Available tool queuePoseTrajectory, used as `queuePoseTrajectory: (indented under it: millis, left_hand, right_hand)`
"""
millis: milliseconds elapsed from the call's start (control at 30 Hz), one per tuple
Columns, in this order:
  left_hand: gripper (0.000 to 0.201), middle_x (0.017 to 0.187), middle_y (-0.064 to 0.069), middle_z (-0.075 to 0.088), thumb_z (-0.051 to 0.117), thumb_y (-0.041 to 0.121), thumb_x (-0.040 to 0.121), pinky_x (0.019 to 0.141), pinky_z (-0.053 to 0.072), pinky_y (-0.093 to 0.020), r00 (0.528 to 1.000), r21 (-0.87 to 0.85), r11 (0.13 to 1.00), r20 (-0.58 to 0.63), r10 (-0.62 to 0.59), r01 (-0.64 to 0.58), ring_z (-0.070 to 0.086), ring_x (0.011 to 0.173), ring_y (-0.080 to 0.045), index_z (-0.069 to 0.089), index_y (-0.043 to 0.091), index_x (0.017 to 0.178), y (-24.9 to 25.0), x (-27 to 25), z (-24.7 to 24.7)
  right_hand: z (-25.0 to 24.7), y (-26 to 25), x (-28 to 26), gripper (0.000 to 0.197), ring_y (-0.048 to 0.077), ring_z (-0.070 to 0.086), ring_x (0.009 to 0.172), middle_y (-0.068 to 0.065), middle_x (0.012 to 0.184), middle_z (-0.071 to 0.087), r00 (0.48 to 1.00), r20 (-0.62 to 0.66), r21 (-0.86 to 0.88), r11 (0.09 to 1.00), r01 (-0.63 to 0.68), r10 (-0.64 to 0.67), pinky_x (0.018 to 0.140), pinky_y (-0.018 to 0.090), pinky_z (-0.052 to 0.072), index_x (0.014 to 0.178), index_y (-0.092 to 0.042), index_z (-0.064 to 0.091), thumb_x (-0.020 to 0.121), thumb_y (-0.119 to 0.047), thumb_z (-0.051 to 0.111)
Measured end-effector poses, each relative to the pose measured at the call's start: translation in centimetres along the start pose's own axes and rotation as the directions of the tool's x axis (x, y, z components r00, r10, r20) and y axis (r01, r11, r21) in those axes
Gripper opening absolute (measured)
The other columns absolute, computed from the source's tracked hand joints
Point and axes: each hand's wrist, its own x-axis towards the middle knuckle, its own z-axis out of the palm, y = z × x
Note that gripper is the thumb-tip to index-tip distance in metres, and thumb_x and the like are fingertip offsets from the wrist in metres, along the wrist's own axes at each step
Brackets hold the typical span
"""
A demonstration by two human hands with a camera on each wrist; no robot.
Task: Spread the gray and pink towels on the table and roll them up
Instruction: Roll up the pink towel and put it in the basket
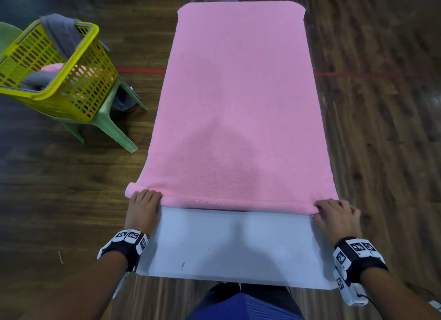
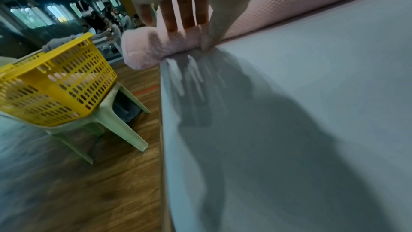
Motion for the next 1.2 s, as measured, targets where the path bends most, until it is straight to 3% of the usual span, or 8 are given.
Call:
queuePoseTrajectory:
  millis: [133,233,367,567,833,933,1000,1200]
  left_hand:
    - [0.019,0.075,-0.003,0.066,0.051,0.025,0.074,0.084,0.034,-0.044,0.991,0.053,0.998,0.125,-0.052,0.046,0.062,0.074,-0.028,0.064,0.015,0.083,0.3,2.2,-1.8]
    - [0.018,0.083,-0.012,0.066,0.067,0.008,0.075,0.071,0.043,-0.044,0.991,-0.003,0.994,0.083,-0.106,0.106,0.060,0.075,-0.033,0.064,0.009,0.092,0.3,4.2,-2.7]
    - [0.018,0.081,-0.019,0.058,0.066,-0.010,0.068,0.064,0.040,-0.044,0.994,-0.109,0.988,0.051,-0.101,0.106,0.052,0.075,-0.037,0.058,0.000,0.081,1.1,5.0,-2.6]
    - [0.028,0.086,-0.021,0.065,0.065,-0.017,0.064,0.075,0.051,-0.045,0.999,-0.216,0.975,0.012,-0.045,0.047,0.061,0.081,-0.036,0.064,-0.005,0.090,1.4,4.0,-0.7]
    - [0.030,0.072,-0.010,0.065,0.078,-0.002,0.053,0.056,0.052,-0.035,0.997,-0.097,0.995,0.082,0.017,-0.009,0.063,0.065,-0.030,0.065,0.005,0.079,1.5,-1.7,-0.6]
    - [0.018,0.075,-0.009,0.065,0.056,0.014,0.070,0.057,0.052,-0.035,0.994,-0.042,0.996,0.070,0.082,-0.079,0.062,0.066,-0.029,0.065,0.006,0.082,1.3,-5.1,-0.1]
    - [0.032,0.074,-0.007,0.064,0.039,0.023,0.071,0.057,0.051,-0.036,0.992,-0.021,0.996,0.088,0.092,-0.091,0.062,0.065,-0.029,0.065,0.008,0.080,1.1,-7.0,0.2]
    - [0.030,0.067,0.002,0.062,0.042,0.037,0.063,0.059,0.048,-0.034,0.982,0.007,0.996,0.167,0.090,-0.092,0.062,0.063,-0.025,0.063,0.019,0.072,1.1,-10.7,0.1]
  right_hand:
    - [-1.5,-0.6,3.2,0.016,0.021,0.053,0.096,-0.005,0.096,0.068,0.983,0.174,-0.064,0.997,-0.048,0.059,0.086,0.038,0.026,0.095,-0.029,0.063,0.081,-0.033,0.057]
    - [-2.0,-0.5,4.7,0.014,0.025,0.050,0.090,0.003,0.094,0.060,0.995,0.087,0.016,0.998,-0.059,0.057,0.080,0.039,0.033,0.092,-0.021,0.058,0.078,-0.021,0.062]
    - [-1.0,-0.2,4.8,0.020,0.035,0.055,0.080,0.012,0.084,0.058,0.999,0.018,0.133,0.990,0.042,-0.045,0.069,0.035,0.036,0.084,-0.007,0.063,0.067,0.004,0.069]
    - [1.2,0.2,3.0,0.040,0.034,0.058,0.099,0.014,0.107,0.063,0.989,0.049,0.235,0.964,0.123,-0.138,0.093,0.045,0.047,0.108,-0.003,0.062,0.068,-0.001,0.066]
    - [2.3,1.4,-2.6,0.042,0.031,0.057,0.108,0.013,0.115,0.063,0.998,0.069,0.285,0.958,-0.010,-0.010,0.098,0.042,0.043,0.113,-0.005,0.064,0.072,0.007,0.065]
    - [2.8,2.1,-5.8,0.038,0.029,0.059,0.099,0.009,0.108,0.066,0.999,0.043,0.272,0.962,-0.004,-0.008,0.090,0.040,0.048,0.108,-0.008,0.067,0.072,0.004,0.063]
    - [2.8,2.1,-8.1,0.033,0.030,0.061,0.091,0.009,0.100,0.068,1.000,0.006,0.254,0.967,0.008,-0.010,0.082,0.037,0.049,0.101,-0.008,0.068,0.069,-0.001,0.062]
    - [1.7,2.3,-11.3,0.037,0.030,0.061,0.069,0.002,0.077,0.068,0.999,0.027,0.047,0.999,0.017,-0.018,0.066,0.039,0.047,0.074,-0.019,0.071,0.066,-0.036,0.039]
